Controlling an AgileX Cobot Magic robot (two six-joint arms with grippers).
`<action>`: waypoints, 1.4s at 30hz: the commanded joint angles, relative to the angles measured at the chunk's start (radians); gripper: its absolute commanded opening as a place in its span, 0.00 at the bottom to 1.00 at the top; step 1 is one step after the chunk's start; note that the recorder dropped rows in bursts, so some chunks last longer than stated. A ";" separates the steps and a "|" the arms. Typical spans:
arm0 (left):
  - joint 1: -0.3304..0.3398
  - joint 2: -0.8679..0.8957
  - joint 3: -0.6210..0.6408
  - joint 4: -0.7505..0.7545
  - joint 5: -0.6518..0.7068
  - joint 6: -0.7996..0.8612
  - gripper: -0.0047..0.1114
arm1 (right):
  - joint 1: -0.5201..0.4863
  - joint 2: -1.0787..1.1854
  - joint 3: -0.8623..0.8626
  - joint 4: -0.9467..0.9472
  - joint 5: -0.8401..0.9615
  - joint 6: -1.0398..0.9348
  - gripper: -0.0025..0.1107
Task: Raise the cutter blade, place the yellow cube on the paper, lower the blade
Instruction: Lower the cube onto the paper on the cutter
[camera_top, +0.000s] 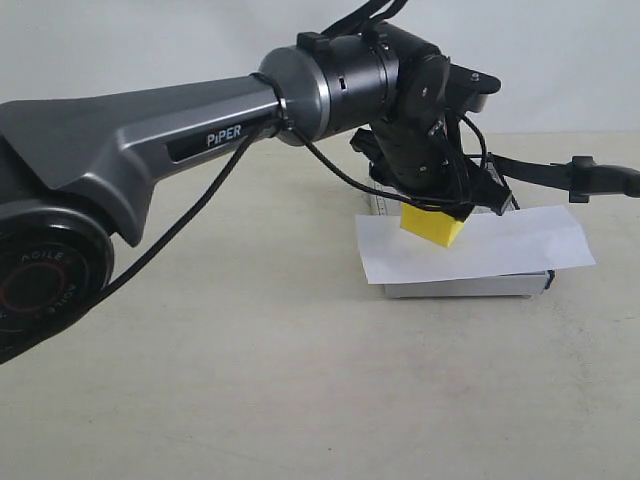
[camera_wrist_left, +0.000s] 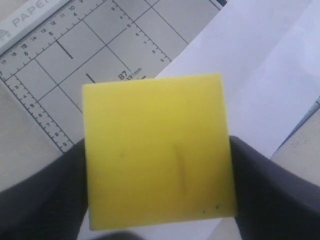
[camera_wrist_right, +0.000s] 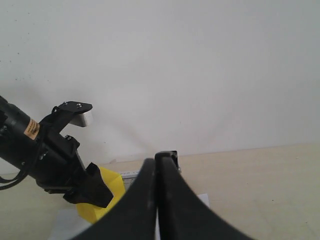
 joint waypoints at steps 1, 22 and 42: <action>0.001 -0.003 -0.008 -0.008 0.000 -0.011 0.08 | 0.003 -0.003 0.000 -0.005 -0.013 0.000 0.02; 0.001 0.050 -0.008 -0.034 -0.018 -0.011 0.08 | 0.003 -0.003 0.000 -0.005 -0.013 0.000 0.02; 0.001 0.049 -0.008 -0.034 -0.027 -0.008 0.53 | 0.003 -0.003 0.000 -0.005 -0.013 0.000 0.02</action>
